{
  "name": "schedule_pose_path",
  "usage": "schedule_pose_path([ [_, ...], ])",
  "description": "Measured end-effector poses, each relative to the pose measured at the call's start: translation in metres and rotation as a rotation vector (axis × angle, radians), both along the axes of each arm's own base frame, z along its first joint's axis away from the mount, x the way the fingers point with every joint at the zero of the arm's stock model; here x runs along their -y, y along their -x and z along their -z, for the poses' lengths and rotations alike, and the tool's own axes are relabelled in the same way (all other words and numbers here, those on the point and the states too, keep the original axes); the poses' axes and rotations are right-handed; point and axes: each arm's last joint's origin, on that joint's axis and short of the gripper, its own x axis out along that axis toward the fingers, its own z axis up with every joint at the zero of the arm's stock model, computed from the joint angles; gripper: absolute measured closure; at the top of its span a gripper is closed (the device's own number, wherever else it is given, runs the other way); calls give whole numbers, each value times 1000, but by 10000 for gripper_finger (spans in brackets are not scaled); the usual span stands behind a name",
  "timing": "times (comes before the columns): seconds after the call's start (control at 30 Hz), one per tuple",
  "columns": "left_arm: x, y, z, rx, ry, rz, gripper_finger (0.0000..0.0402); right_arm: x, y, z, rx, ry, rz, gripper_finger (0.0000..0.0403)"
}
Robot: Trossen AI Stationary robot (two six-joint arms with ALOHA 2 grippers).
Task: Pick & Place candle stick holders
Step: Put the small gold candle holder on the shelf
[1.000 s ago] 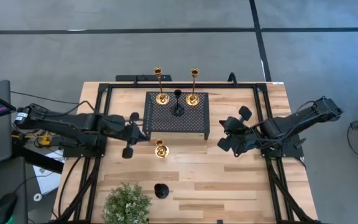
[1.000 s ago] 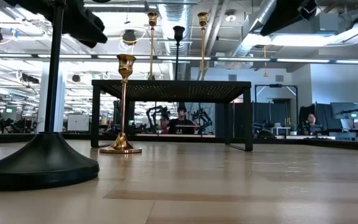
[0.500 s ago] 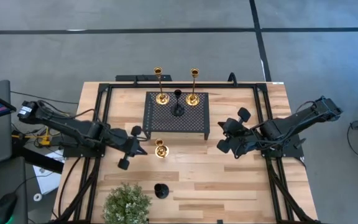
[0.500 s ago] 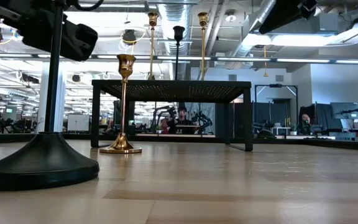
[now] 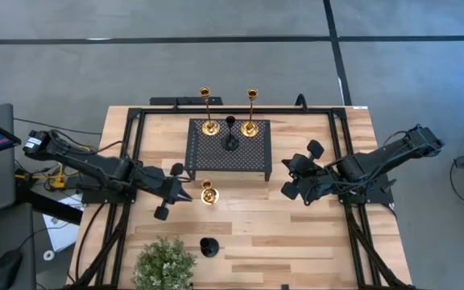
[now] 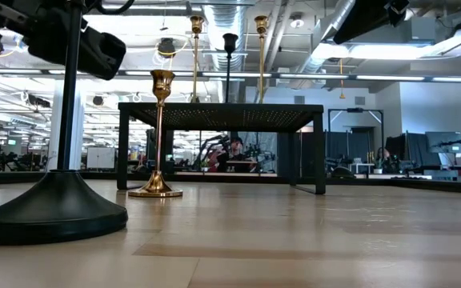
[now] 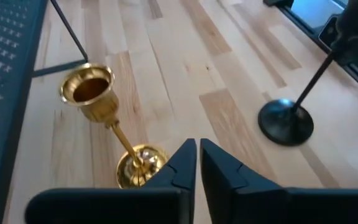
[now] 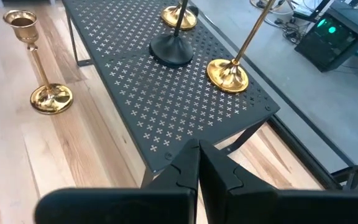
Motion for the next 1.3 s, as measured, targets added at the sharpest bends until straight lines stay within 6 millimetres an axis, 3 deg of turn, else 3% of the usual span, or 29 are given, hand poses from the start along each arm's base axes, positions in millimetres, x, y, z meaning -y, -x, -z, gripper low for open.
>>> schedule_pose_path([
  [0.33,-1,-7,3,-5,-27,-67,302,0,0,0,-3,1,-1,403],
  [0.67,1,-35,24,-82,-10,-125,235,0,1,1,-12,5,-1,403],
  [0.9,2,-47,28,-48,-45,-204,231,0,1,1,-13,6,-1,403],
  [1.3,3,-53,25,-7,140,-280,250,0,1,1,-15,6,-1,403],
])
